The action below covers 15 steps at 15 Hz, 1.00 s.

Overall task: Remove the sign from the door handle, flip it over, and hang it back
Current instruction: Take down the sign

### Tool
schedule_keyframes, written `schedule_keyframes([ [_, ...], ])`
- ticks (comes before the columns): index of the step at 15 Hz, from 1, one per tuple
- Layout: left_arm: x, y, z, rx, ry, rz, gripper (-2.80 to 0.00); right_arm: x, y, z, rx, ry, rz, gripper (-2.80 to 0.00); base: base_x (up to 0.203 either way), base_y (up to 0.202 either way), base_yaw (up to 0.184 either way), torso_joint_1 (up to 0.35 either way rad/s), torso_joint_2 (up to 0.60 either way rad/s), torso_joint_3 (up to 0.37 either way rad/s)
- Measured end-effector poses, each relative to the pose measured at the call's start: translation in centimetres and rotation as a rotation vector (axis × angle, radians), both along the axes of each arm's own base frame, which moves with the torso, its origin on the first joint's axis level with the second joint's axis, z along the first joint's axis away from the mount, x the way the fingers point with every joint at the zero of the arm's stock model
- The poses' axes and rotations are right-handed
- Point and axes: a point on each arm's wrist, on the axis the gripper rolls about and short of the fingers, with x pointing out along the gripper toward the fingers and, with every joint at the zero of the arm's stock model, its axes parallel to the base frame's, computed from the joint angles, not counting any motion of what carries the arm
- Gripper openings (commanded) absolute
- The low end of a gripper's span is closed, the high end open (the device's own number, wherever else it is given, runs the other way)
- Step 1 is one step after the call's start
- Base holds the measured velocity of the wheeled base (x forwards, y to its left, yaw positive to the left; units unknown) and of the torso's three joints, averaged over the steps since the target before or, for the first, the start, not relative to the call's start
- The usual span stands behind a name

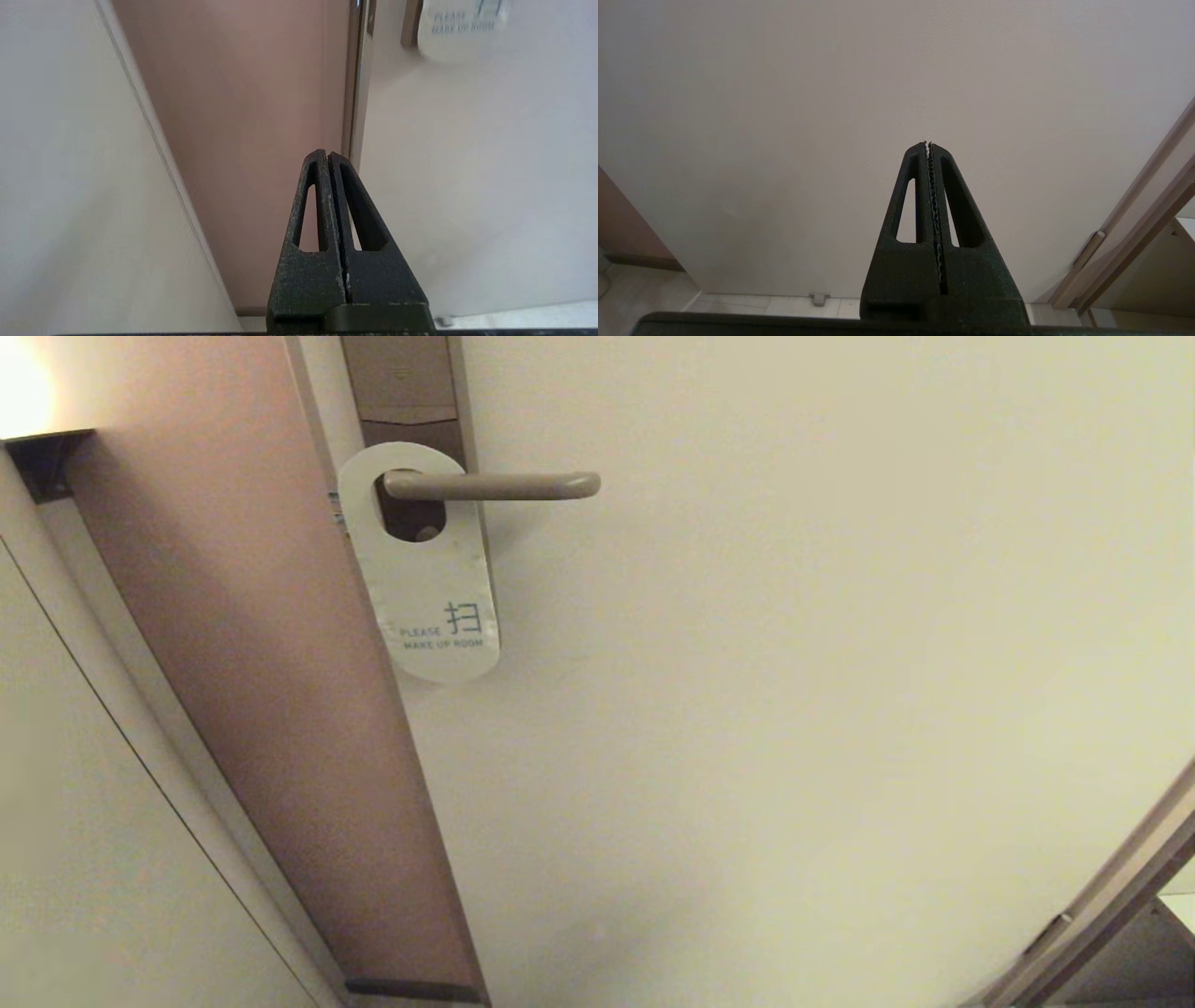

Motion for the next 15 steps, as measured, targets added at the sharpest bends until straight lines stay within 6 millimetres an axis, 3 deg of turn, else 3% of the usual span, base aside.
schedule_keyframes([
  [7,6.7,-0.6,5.9,-0.161,0.057,-0.16,-2.8,0.0,0.0,0.0,0.0,0.0,0.0,-2.8,0.0,0.0,0.0,0.0,0.0,0.0],
  [15,11.6,-1.4,6.2,-0.22,0.143,-0.616,-2.8,0.0,0.0,0.0,0.0,0.0,0.0,-2.8,0.0,0.0,0.0,0.0,0.0,0.0],
])
